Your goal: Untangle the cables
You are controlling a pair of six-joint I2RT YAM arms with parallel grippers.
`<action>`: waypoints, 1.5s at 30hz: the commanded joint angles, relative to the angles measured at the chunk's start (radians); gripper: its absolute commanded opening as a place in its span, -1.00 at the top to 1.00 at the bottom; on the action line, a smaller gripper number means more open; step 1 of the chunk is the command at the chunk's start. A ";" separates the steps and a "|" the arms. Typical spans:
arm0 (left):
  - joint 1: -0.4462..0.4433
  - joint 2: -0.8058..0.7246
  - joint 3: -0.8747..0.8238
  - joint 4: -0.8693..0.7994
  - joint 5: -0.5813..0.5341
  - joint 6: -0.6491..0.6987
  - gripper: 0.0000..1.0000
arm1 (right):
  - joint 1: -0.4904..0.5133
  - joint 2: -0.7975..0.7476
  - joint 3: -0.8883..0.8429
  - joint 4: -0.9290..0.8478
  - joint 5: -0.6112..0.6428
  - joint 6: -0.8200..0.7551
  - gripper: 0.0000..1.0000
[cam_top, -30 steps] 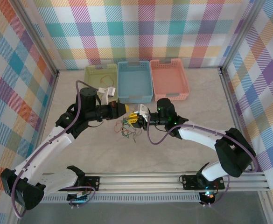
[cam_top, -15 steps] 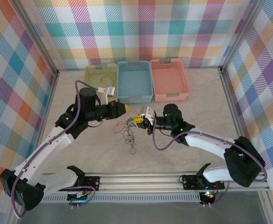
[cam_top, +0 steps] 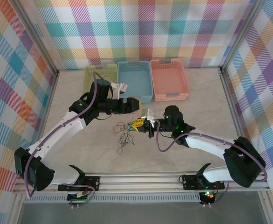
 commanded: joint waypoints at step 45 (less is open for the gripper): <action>-0.114 -0.370 -0.517 0.486 0.103 0.270 -0.03 | -0.176 -0.034 0.086 0.056 -0.437 0.322 1.00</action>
